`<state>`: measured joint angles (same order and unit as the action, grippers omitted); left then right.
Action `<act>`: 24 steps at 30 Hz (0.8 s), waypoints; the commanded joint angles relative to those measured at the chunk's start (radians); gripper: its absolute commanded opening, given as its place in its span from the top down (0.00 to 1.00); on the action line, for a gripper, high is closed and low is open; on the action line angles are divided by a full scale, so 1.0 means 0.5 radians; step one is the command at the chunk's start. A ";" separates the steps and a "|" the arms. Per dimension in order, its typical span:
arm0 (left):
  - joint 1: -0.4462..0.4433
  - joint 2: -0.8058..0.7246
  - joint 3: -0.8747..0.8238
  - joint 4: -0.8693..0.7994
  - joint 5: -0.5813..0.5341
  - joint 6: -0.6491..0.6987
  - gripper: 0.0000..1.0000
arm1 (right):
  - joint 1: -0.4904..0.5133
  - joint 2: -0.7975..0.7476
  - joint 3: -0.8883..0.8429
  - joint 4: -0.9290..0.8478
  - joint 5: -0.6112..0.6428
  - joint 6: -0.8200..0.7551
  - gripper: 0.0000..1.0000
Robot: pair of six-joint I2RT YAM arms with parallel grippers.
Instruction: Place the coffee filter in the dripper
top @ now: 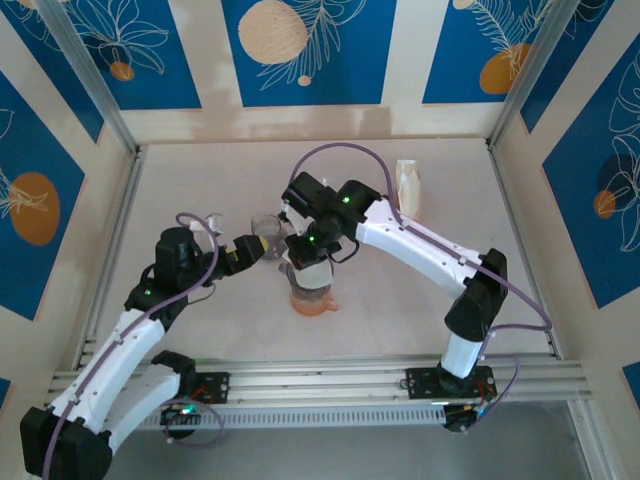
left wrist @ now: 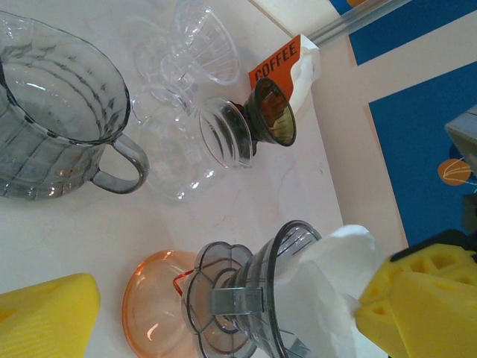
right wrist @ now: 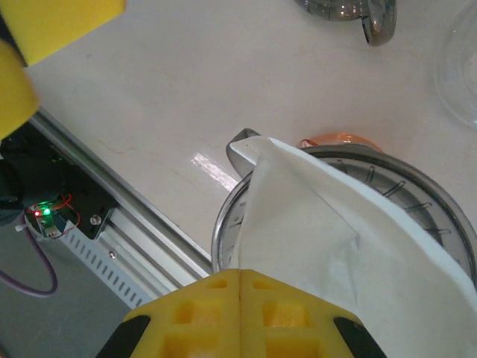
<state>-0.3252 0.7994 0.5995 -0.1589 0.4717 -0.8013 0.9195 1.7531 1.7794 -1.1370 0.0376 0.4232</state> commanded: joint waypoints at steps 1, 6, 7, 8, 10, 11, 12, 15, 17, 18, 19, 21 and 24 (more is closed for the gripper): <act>-0.019 -0.013 0.076 -0.020 0.059 0.023 0.00 | -0.014 0.024 -0.061 0.039 -0.024 -0.020 1.00; -0.030 0.003 0.117 -0.076 0.074 0.046 0.06 | -0.009 -0.015 -0.126 0.127 -0.043 -0.013 0.96; -0.044 0.012 0.133 -0.094 0.076 0.057 0.09 | -0.009 -0.028 -0.144 0.148 -0.037 -0.012 0.92; -0.061 0.022 0.154 -0.107 0.074 0.069 0.11 | -0.008 -0.048 -0.164 0.166 -0.030 -0.008 0.86; -0.120 0.046 0.200 -0.154 0.050 0.101 0.14 | -0.010 -0.107 -0.203 0.212 -0.004 -0.002 0.74; -0.163 0.060 0.226 -0.187 0.018 0.128 0.15 | -0.002 -0.159 -0.241 0.261 0.014 0.001 0.69; -0.206 0.073 0.248 -0.210 -0.011 0.150 0.16 | 0.000 -0.207 -0.281 0.307 0.030 0.006 0.65; -0.342 0.131 0.333 -0.314 -0.135 0.231 0.20 | 0.004 -0.368 -0.397 0.415 0.108 0.027 0.55; -0.402 0.168 0.387 -0.377 -0.204 0.274 0.23 | 0.005 -0.478 -0.485 0.468 0.170 0.048 0.51; -0.426 0.181 0.405 -0.393 -0.220 0.288 0.23 | 0.004 -0.532 -0.526 0.496 0.191 0.057 0.50; -0.448 0.194 0.424 -0.411 -0.237 0.307 0.26 | 0.003 -0.595 -0.583 0.533 0.222 0.075 0.50; -0.517 0.237 0.470 -0.460 -0.288 0.353 0.29 | -0.014 -0.716 -0.705 0.613 0.287 0.121 0.48; -0.648 0.359 0.570 -0.574 -0.388 0.442 0.30 | -0.083 -0.830 -0.869 0.704 0.274 0.183 0.47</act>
<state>-0.6044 0.9421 0.8291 -0.3691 0.3408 -0.6476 0.9016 1.3651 1.3972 -0.8444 0.1452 0.4740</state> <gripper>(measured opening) 0.704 0.529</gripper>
